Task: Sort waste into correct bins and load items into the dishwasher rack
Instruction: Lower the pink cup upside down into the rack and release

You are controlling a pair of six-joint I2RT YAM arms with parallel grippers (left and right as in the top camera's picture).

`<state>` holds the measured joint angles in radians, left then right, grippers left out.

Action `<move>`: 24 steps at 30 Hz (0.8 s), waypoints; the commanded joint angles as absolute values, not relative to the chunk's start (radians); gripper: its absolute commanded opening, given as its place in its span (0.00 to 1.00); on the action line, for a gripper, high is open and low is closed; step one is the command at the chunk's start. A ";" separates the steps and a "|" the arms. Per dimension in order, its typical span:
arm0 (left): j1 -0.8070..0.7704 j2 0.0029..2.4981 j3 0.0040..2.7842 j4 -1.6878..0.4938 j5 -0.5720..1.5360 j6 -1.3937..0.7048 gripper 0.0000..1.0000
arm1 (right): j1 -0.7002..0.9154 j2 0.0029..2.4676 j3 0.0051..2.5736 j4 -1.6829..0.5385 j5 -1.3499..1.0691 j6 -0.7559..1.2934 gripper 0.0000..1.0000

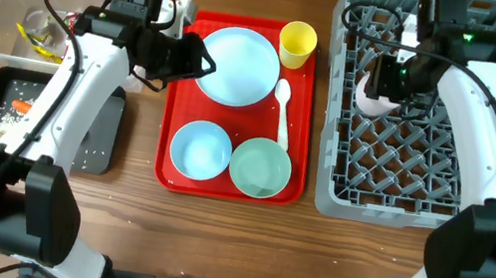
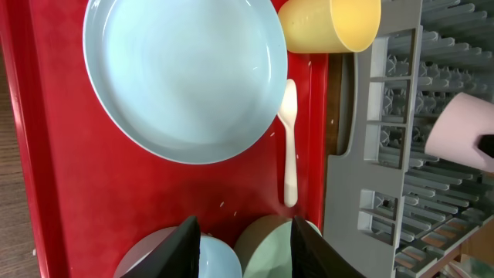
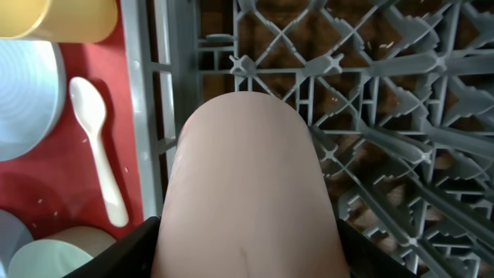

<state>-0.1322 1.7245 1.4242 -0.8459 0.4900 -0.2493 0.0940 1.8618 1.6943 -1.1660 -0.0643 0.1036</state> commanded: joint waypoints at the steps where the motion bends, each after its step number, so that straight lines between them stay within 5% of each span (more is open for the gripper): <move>1: -0.138 1.731 1.427 -0.848 0.477 -0.247 0.37 | 0.098 1.910 1.706 -1.161 -0.037 0.095 0.04; 20: -0.138 1.731 1.427 -0.850 0.477 -0.247 0.37 | 0.098 2.024 1.694 -1.110 -0.037 0.078 0.04; 24: -0.138 1.731 1.427 -0.850 0.477 -0.247 0.37 | 0.098 2.024 1.693 -1.114 -0.038 0.078 0.12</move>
